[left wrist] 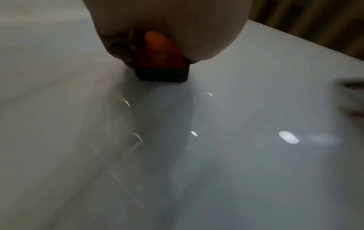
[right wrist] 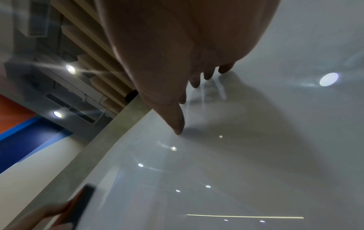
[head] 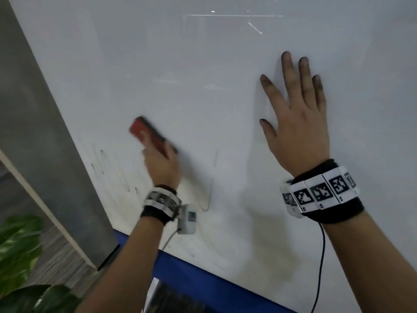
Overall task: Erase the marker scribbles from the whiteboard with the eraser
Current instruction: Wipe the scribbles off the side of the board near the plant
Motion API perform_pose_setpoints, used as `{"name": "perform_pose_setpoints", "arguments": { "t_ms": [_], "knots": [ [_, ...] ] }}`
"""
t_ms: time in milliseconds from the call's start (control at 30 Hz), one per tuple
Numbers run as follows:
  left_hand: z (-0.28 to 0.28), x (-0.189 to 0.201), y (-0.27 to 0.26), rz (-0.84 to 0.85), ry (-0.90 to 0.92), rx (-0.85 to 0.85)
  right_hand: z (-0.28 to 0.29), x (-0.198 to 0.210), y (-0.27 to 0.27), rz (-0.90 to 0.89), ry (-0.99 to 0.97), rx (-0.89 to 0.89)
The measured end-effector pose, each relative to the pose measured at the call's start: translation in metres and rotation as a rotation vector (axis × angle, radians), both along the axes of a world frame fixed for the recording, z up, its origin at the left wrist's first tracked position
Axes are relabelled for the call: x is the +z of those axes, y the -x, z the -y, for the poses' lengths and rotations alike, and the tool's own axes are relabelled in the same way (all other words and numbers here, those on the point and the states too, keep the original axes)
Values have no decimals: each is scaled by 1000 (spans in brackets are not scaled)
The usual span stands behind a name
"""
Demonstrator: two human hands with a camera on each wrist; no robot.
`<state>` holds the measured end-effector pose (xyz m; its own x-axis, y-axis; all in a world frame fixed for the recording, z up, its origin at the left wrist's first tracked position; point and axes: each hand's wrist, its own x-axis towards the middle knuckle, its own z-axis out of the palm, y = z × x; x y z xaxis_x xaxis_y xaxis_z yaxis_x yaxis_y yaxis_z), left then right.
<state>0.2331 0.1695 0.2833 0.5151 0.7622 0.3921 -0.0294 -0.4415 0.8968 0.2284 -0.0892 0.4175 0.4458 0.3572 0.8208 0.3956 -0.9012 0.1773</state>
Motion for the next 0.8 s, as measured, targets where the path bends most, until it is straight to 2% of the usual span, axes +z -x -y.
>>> {"name": "perform_pose_setpoints", "arguments": {
  "t_ms": [67,133,200,233,300,400,467,500,567,667,733,800],
  "knots": [
    [56,-5,15,77,-288,-176,-3,-1,1,4,-16,5],
    [97,-19,27,64,-549,-291,-3,-3,1,-3,-23,9],
    [99,-28,25,80,-604,-284,1,-6,1,-10,-17,14],
    [92,-30,23,84,-525,-281,5,-8,1,-13,-10,14],
    [60,-39,15,65,-222,-245,9,-15,1,-28,21,8],
    [0,-58,6,-77,268,-29,17,-27,3,-69,69,-11],
    [-17,-64,6,-183,379,62,20,-32,5,-78,76,-11],
    [-15,-63,6,-189,360,66,20,-34,6,-76,70,-2],
    [8,-51,7,-78,218,5,17,-35,9,-67,48,8],
    [64,-29,17,125,-151,-173,12,-38,11,-61,33,6],
    [96,-25,21,122,-368,-214,11,-39,11,-67,31,-1],
    [104,-30,20,129,-399,-196,14,-41,10,-79,28,0]
  ]
}}
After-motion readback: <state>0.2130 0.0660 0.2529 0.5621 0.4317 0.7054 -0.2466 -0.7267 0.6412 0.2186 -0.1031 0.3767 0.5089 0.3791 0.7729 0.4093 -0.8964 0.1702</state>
